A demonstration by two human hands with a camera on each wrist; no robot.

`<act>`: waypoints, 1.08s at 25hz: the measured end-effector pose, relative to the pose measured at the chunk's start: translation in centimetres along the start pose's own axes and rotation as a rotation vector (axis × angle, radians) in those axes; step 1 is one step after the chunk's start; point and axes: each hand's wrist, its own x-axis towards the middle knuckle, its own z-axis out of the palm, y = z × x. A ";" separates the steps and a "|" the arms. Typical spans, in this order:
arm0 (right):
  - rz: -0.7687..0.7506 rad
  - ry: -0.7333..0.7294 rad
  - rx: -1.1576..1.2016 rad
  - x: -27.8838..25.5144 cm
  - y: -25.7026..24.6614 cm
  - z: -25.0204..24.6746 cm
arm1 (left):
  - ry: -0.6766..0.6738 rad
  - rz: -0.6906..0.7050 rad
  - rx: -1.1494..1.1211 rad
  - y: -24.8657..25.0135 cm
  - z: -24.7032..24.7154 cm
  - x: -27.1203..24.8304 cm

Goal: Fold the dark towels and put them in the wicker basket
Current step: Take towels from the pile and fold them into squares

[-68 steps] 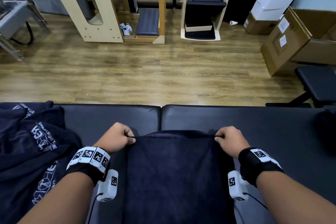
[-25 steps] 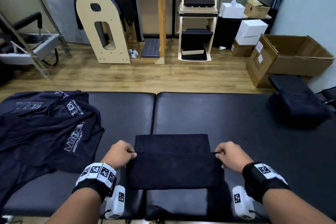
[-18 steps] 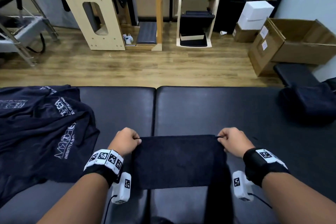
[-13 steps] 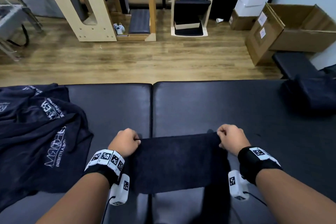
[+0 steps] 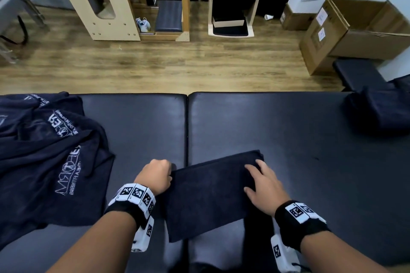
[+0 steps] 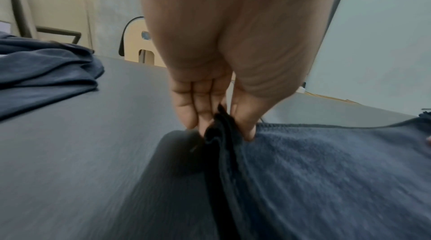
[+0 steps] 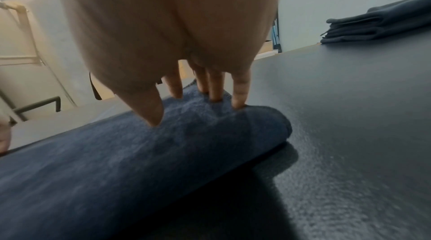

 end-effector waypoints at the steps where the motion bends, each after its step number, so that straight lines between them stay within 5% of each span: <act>1: 0.020 -0.001 -0.030 -0.1 -0.1 0.1 | -0.024 -0.017 0.010 0.0 0.3 -0.9; 4: 0.048 -0.012 -0.112 -0.3 0.1 0.0 | -0.079 -0.059 0.032 0.5 1.7 -4.0; 10: -0.128 0.066 -0.271 -4.6 -0.5 2.6 | -0.162 -0.029 0.042 4.1 7.8 -9.9; 17: -0.317 -0.148 -0.376 -11.6 1.1 6.0 | -0.173 0.031 0.139 7.7 10.9 -15.0; 23: -0.296 -0.114 -0.449 -15.1 0.4 8.4 | -0.113 0.350 0.297 9.1 11.4 -16.3; 27: -0.241 -0.127 -0.504 -15.9 -0.1 9.9 | -0.068 0.421 0.521 9.5 12.2 -15.4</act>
